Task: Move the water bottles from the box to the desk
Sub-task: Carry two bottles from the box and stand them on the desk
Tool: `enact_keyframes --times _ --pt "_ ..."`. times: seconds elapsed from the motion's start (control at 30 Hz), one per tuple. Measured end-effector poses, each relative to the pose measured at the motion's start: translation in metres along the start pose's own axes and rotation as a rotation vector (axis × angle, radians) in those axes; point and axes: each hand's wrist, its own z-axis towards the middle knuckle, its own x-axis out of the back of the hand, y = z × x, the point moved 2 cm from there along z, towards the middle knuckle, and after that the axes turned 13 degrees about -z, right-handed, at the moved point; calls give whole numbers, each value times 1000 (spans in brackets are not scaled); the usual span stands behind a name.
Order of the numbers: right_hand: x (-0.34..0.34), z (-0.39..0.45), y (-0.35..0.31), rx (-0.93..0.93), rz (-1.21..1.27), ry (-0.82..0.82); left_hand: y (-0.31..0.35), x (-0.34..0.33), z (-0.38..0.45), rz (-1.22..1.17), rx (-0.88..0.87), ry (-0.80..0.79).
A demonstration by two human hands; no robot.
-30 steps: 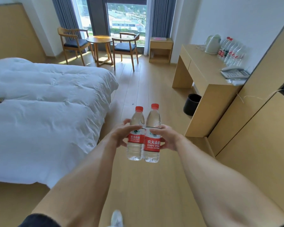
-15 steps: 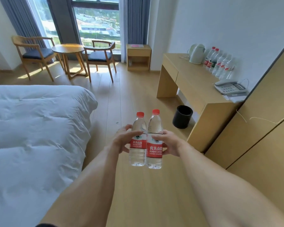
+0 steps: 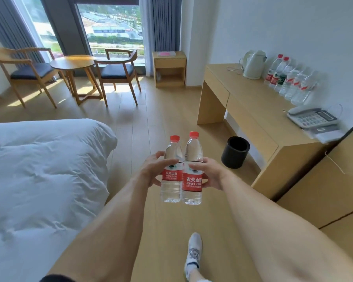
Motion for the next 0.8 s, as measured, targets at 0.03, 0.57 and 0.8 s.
enact_keyframes --times 0.03,0.57,0.8 --pt "4 14 -6 4 -3 -9 6 2 13 5 1 5" --pt "133 258 -148 48 -27 -137 164 0 246 -46 -50 140" --pt "191 323 -165 20 11 -45 203 -21 342 -6 -25 59"
